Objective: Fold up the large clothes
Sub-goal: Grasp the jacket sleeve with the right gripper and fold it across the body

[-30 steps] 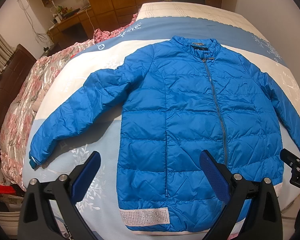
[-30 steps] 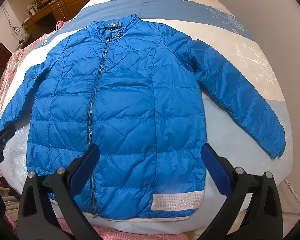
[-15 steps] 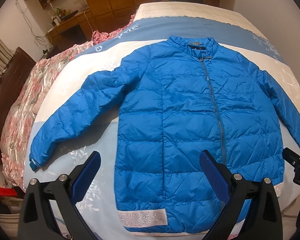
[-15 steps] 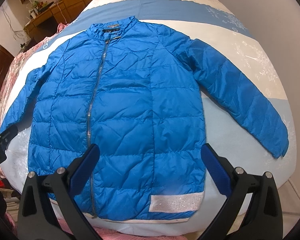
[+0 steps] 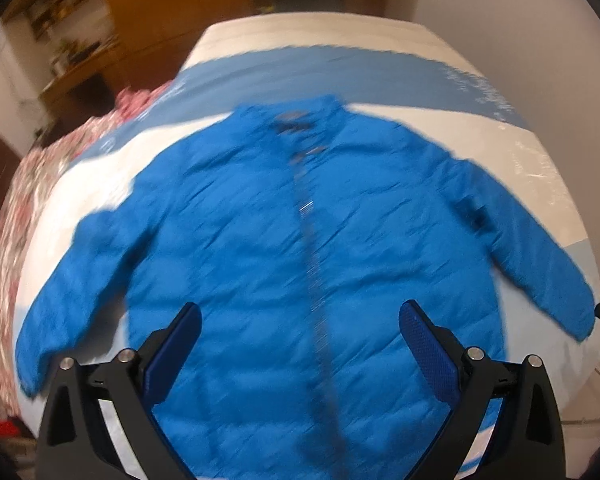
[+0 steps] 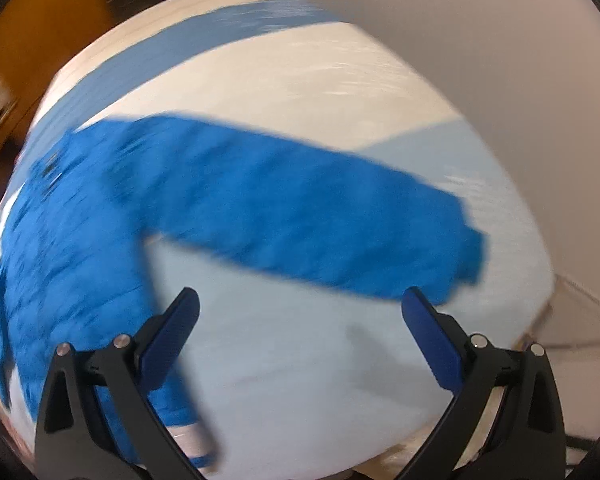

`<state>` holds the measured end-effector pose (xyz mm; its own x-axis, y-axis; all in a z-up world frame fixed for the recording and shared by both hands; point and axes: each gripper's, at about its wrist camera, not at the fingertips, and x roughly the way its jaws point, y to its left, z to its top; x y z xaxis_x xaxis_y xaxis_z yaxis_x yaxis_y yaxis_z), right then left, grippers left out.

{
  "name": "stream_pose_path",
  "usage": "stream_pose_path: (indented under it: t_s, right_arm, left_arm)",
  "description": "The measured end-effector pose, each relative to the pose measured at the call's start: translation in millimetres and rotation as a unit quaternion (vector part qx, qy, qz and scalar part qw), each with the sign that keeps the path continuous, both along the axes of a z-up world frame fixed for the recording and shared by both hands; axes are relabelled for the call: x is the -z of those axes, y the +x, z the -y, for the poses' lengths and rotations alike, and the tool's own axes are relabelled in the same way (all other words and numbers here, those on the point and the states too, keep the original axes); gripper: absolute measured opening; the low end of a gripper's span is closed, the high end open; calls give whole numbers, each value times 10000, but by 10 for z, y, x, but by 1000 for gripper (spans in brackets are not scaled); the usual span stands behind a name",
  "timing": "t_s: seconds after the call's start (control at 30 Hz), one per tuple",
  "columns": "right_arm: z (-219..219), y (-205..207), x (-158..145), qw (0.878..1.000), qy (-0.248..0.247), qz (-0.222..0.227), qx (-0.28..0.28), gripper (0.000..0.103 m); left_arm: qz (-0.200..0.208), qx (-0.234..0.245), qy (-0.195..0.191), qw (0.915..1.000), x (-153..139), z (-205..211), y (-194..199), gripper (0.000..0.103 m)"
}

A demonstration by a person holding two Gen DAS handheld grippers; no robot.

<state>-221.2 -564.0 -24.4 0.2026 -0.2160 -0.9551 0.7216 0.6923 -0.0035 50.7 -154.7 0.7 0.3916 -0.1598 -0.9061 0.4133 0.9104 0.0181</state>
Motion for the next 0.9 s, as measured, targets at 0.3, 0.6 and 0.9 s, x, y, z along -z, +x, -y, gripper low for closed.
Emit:
stream_pose_path:
  t_s: [0.3,0.6,0.9]
  right_arm:
    - [1350,-636,650,9930,939,40,716,100]
    - [1594,-772,1035,9865,1525,300,525,100]
    - [1381,-443,1177,9892,1431,187,263,71]
  left_arm:
    - [-156,708,-340,9968,261,1592,523,99]
    - [-693,896,-128,9935,935,2299,754,99]
    - [-1010,947,-14,9904,1392,2416,821,99]
